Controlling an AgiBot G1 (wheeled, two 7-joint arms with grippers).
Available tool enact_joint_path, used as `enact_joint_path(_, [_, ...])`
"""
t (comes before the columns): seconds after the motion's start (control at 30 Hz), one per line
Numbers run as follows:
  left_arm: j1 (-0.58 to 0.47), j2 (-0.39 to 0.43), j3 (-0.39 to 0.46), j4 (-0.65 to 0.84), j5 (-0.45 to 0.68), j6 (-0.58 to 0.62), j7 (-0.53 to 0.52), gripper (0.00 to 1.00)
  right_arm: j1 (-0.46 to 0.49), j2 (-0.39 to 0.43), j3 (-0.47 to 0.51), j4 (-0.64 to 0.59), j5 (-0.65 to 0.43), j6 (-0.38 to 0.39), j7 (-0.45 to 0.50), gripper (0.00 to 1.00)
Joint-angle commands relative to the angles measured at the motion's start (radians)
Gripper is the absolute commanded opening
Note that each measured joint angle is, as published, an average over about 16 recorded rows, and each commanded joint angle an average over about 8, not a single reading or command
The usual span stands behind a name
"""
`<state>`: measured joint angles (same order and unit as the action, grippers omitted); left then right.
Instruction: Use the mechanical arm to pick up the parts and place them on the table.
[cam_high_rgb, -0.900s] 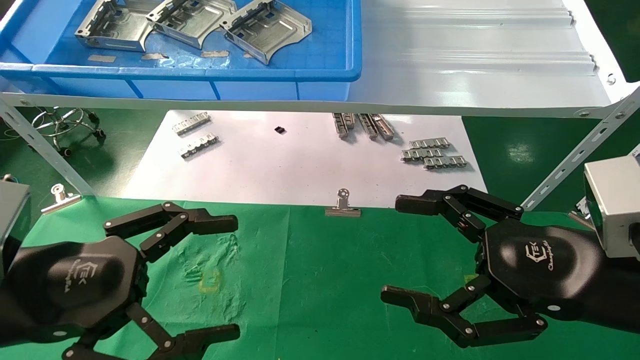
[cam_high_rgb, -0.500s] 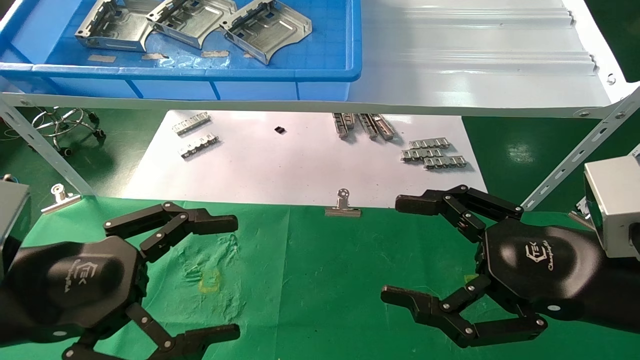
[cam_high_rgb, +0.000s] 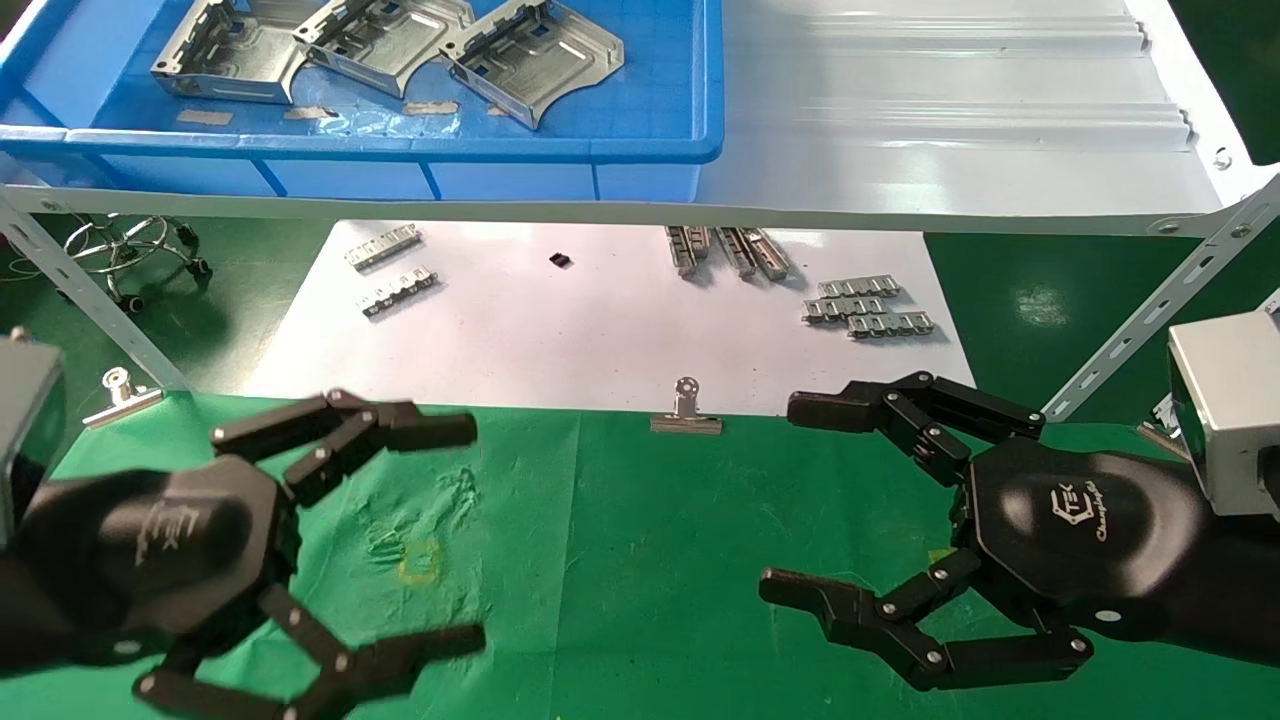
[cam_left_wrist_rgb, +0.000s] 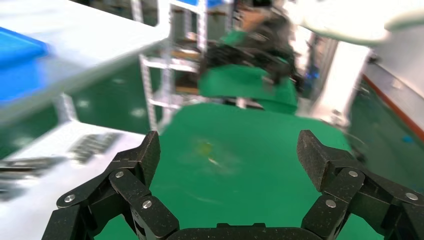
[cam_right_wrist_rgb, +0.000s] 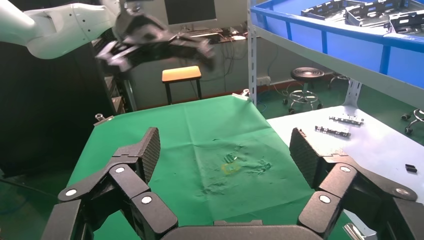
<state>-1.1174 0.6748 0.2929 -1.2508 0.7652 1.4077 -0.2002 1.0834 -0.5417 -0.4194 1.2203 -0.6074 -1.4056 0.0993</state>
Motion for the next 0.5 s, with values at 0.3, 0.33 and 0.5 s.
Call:
enact_joint_path(0.3, [-0.147,0.158,0.038,0.12,0.107,-0.184,-0.001,1.0,0.0,0.0,0.0,0.0,0.0,0.0,0.0,0.0])
enact_joint_path(0.33, [-0.166,0.173,0.041,0.14,0.118,-0.198,0.002,1.0,0.0,0.0,0.0,0.0,0.0,0.0,0.0,0.0])
enact_joint_path(0.5, [-0.266,0.232,0.05,0.264,0.166,-0.26,0.028,1.0,0.0,0.0,0.0,0.0,0.0,0.0,0.0,0.0])
